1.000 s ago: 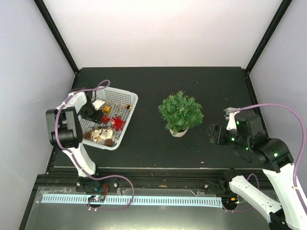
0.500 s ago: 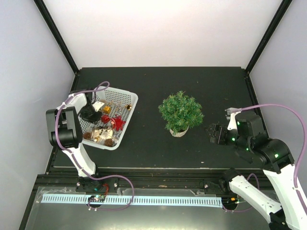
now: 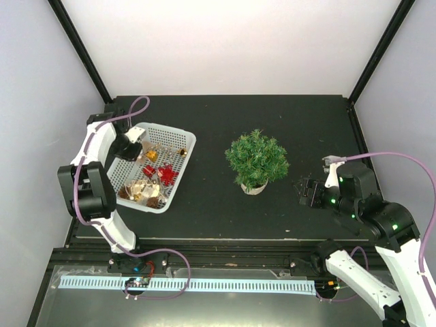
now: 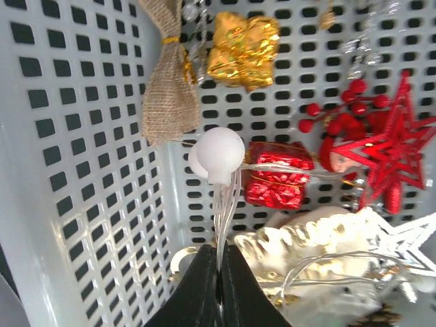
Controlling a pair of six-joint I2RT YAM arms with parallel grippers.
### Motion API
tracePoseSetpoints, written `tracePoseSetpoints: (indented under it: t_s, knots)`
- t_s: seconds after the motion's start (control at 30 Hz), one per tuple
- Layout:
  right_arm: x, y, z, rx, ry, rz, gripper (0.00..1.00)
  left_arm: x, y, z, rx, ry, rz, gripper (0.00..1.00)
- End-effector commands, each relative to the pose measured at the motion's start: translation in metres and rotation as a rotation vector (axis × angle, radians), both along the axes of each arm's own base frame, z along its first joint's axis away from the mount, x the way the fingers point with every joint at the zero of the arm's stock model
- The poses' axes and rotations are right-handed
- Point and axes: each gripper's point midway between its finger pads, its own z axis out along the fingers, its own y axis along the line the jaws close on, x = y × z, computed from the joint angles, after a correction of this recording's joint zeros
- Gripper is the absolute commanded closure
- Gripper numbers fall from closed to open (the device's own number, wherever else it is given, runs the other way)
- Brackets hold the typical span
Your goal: Decorate the small christmas tree
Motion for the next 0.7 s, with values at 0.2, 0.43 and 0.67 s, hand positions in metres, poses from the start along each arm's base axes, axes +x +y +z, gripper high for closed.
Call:
tracePoseSetpoints:
  t_s: [0.2, 0.43, 0.67]
  knots:
    - [0.008, 0.000, 0.014, -0.023, -0.041, 0.011, 0.17, -0.006, -0.025, 0.071, -0.113, -0.084, -0.061, 0.98]
    - [0.012, 0.004, 0.015, -0.027, -0.041, 0.022, 0.17, -0.015, -0.029, 0.057, -0.127, -0.051, -0.079, 0.89]
    - [0.013, 0.003, 0.015, -0.027, -0.039, 0.015, 0.17, -0.017, -0.031, 0.031, -0.135, -0.018, -0.074, 0.95]
